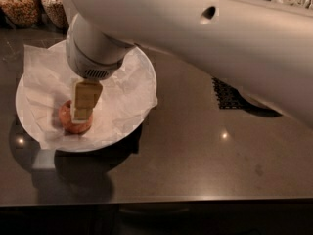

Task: Pick apple from white bowl

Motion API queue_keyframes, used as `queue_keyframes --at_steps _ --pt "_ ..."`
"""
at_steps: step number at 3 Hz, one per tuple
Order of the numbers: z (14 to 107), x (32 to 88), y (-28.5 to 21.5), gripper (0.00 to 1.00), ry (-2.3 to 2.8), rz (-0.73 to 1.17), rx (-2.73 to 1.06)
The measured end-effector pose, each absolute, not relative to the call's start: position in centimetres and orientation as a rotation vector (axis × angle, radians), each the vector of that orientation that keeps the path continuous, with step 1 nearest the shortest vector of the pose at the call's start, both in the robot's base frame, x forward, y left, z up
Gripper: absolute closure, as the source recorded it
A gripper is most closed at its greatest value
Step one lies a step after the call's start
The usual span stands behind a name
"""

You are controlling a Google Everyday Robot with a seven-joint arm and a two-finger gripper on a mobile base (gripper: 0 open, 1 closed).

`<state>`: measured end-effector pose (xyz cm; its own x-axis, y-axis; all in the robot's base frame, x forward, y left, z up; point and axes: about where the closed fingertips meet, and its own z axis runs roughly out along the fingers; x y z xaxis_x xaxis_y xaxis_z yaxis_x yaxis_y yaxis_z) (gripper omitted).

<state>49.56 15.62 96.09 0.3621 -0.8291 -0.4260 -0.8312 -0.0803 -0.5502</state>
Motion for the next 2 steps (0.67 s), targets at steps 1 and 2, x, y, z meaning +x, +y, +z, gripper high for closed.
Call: queue_keyframes --at_steps 1,2 --pt "96.09 49.56 15.61 0.00 1.445 0.003 -1.881" --pt "95.44 49.69 15.72 0.00 1.478 0.007 -1.795"
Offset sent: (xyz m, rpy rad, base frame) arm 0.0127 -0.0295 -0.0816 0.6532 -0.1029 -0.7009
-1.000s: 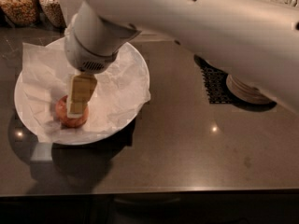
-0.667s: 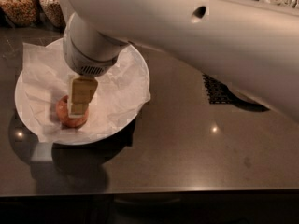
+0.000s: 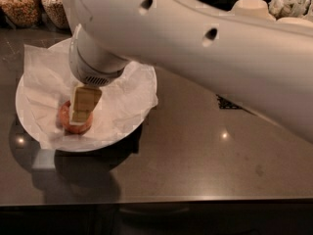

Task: Pick apple from white bowl

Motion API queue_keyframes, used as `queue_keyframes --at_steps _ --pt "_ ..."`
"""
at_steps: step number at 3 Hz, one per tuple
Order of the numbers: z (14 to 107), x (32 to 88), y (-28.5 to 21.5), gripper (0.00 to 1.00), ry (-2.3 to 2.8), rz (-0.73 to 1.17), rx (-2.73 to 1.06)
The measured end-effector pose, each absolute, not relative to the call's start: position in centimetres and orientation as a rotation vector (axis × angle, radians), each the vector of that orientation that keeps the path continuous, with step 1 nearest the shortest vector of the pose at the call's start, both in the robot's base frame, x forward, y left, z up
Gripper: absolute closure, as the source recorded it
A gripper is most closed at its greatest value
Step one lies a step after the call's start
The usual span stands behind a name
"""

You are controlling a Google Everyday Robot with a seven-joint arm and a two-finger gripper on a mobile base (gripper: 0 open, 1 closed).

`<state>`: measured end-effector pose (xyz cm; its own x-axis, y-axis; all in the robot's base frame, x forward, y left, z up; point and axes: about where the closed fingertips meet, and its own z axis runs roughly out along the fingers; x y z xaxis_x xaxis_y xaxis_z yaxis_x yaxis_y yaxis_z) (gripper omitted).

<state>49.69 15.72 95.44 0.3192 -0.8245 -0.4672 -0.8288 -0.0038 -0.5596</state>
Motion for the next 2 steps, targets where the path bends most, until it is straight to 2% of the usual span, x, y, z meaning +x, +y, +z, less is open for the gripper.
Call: queue_keyframes --at_steps 2 --pt "95.97 50.24 16.58 0.00 1.467 0.023 -1.729"
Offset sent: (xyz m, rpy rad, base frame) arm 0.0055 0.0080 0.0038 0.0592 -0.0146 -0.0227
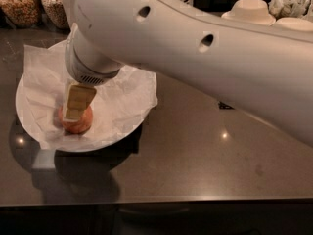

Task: Pick apple from white bowl

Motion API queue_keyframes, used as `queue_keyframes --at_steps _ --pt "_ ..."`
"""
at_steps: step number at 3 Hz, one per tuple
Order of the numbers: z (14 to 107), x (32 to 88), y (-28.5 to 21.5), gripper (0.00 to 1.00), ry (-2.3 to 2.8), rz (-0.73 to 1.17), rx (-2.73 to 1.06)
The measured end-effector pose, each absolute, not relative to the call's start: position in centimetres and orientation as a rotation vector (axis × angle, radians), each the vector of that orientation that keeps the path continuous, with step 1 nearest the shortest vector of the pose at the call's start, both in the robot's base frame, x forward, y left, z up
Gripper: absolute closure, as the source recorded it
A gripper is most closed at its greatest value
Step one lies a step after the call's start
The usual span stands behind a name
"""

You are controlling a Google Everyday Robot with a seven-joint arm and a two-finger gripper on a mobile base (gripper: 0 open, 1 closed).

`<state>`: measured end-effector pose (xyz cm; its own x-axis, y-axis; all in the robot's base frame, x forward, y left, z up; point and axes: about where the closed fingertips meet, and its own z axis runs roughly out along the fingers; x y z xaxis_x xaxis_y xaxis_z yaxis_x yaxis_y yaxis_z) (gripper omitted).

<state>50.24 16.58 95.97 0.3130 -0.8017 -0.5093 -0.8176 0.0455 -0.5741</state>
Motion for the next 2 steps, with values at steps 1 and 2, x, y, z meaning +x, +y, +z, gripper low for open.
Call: queue_keyframes --at_steps 1,2 --pt "95.89 49.75 16.70 0.00 1.502 0.050 -1.622" --pt "96.56 50.22 17.46 0.00 1.510 0.090 -1.529"
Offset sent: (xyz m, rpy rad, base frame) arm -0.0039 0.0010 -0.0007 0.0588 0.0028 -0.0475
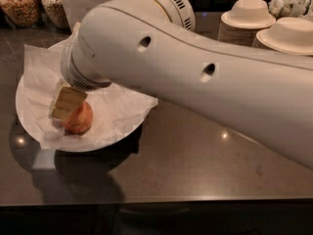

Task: Pick apple from white bowl

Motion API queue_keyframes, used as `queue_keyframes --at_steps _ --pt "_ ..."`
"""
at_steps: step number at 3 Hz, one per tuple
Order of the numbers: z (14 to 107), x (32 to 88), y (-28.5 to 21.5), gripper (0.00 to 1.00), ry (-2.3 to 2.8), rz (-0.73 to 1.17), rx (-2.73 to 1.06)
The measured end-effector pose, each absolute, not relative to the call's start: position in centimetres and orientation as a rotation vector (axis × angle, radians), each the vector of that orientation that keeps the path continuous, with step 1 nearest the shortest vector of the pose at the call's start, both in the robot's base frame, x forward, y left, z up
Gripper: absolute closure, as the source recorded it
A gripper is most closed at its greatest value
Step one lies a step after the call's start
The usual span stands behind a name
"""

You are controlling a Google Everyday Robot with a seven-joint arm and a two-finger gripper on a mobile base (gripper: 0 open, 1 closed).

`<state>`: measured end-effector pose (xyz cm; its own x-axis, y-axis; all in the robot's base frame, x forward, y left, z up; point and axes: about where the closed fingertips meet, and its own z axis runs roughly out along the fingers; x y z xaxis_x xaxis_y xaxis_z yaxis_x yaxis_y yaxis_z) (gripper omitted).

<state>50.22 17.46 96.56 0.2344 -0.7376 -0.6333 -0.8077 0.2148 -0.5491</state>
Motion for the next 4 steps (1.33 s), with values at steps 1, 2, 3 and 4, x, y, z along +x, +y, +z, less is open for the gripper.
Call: queue_keyframes --at_steps 1,2,3,4 --pt "96.6 50.2 17.5 0.00 1.508 0.089 -1.530" --pt "95.6 50.6 16.4 0.00 1.577 0.078 -1.486" --pt "93.5 49.3 12.8 0.00 1.642 -0.051 -1.418" --pt "91.4 49.1 11.4 0.00 1.712 -0.055 -1.383"
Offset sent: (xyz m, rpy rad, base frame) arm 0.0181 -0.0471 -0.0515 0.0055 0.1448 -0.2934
